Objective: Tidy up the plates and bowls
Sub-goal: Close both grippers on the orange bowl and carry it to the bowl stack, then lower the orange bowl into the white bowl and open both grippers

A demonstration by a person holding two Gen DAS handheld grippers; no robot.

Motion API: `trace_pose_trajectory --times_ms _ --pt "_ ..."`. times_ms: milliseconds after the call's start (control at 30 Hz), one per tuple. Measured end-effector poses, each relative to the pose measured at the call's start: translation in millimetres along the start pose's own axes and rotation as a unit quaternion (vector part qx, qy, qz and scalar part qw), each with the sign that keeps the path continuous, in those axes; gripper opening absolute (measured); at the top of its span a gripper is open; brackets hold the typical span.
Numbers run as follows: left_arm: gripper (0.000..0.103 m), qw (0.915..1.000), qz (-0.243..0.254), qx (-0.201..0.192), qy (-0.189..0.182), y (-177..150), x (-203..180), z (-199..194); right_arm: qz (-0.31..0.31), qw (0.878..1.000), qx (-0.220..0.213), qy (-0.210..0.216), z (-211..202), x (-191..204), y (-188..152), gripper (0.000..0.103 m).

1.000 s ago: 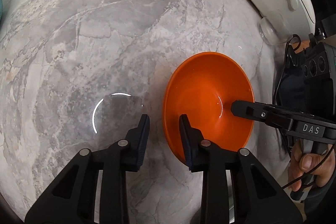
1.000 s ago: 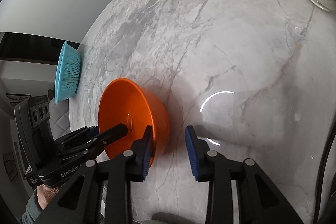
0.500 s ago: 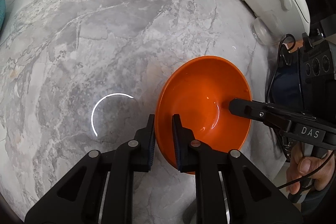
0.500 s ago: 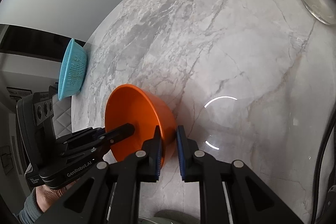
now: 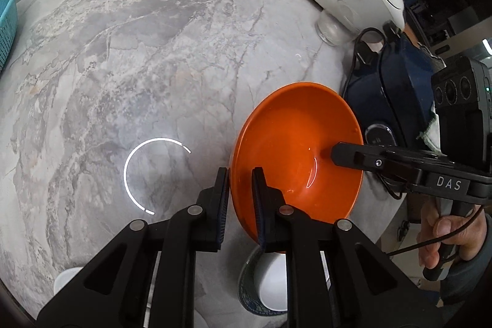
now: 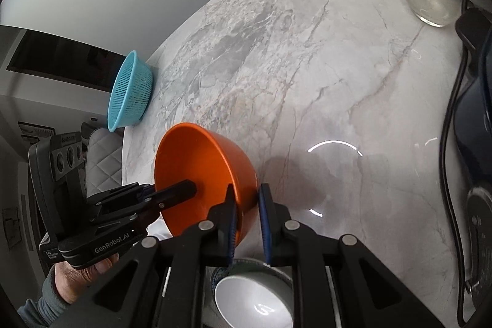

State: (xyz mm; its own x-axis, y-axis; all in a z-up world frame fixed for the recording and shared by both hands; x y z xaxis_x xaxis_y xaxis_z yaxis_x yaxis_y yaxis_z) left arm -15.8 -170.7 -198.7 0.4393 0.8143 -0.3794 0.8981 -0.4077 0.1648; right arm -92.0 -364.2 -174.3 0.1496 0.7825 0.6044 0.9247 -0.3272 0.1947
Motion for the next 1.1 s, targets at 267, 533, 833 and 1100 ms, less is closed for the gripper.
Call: trace_pose_trajectory --times_ms 267,533,833,1100 --pt "0.014 0.9995 0.029 0.014 -0.009 -60 -23 -12 0.012 1.000 0.003 -0.002 -24 8 -59 0.015" --pt "0.014 0.9976 0.059 0.036 -0.006 -111 -35 -6 0.044 0.999 0.011 -0.009 -30 0 -112 0.015" --pt "0.014 0.9948 0.079 0.061 0.020 -151 -27 15 0.060 0.997 0.035 -0.015 -14 -6 -152 0.015" --pt "0.014 0.9946 0.079 0.060 0.032 -153 -24 25 0.060 0.997 0.042 -0.026 -5 -12 -160 0.015"
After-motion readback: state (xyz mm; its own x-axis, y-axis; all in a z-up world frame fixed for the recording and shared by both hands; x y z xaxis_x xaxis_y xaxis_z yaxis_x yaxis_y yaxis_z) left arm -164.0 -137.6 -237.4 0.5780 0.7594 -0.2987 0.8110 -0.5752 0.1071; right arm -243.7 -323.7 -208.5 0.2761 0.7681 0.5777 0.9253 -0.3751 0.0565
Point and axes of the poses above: each gripper's, at about its wrist camera, not at the fingertips, and z roughly the way its jaws point, x to its left, y to its top, the point moved 6 cm from there along z, roughly the way its jaws point, and after that the axes turned 6 degrees about -z, right-handed, at the moved point
